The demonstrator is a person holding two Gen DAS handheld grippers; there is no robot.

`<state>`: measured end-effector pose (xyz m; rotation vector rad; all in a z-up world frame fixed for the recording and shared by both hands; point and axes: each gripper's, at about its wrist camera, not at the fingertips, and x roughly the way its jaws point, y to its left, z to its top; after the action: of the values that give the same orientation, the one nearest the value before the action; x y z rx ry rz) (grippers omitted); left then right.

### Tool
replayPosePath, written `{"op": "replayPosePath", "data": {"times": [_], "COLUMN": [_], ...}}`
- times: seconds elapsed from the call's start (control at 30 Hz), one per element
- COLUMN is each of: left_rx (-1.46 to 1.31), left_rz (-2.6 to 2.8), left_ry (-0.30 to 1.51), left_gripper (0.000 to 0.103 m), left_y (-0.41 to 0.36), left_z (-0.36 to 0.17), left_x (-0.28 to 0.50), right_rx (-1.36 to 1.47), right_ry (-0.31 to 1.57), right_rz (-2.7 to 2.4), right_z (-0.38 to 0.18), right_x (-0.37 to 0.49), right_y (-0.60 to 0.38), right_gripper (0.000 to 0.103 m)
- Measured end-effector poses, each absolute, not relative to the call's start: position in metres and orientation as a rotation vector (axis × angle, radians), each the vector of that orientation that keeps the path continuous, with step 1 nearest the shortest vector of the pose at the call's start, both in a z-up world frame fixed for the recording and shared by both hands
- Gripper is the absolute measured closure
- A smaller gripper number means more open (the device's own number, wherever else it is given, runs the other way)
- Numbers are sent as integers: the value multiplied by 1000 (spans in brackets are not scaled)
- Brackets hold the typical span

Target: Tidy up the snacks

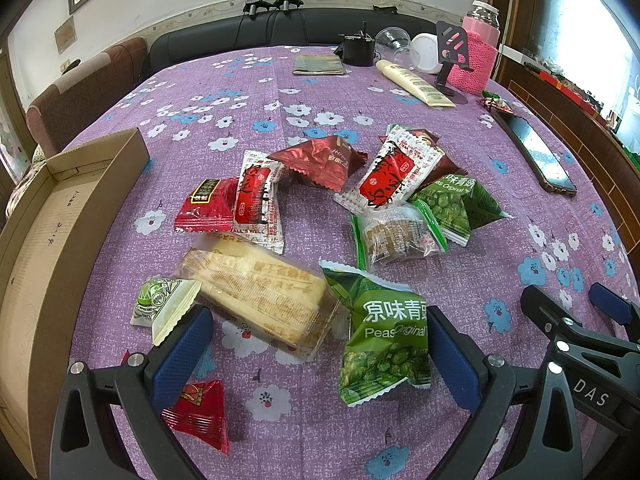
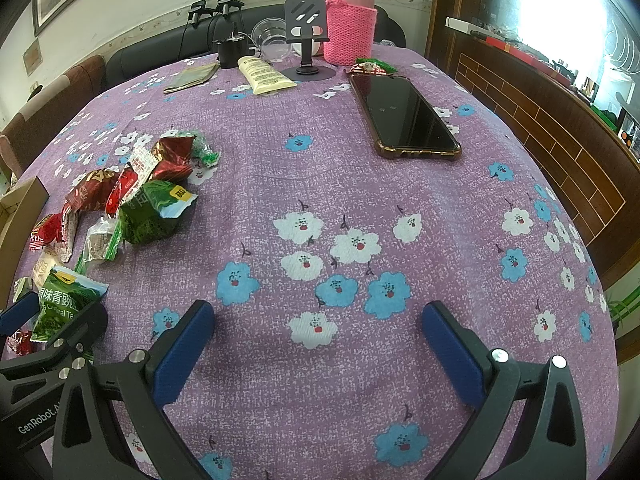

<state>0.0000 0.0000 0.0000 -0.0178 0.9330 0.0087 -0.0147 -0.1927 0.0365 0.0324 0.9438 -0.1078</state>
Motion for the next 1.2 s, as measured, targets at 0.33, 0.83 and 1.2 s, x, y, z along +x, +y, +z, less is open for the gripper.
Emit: {"op": "replayPosePath", "data": {"times": [0.33,0.83,1.2], "left_rx": [-21,23,-8], "left_rz": [11,-123,-128], "left_ry": [933,983,470], "left_gripper": [0,7,33], "left_y": [0,-4,45], "left_z": [0,6,151], "left_x": [0,-18,-133], "right_rx": [33,25,-1], "right_ry": [944,987,997], "right_rz": [-108,-70,-70], "right_z": [37,37,40], "right_x": [-15,-17,-34], "right_y": [-193,-193,-190], "right_gripper": [0,0,4]}}
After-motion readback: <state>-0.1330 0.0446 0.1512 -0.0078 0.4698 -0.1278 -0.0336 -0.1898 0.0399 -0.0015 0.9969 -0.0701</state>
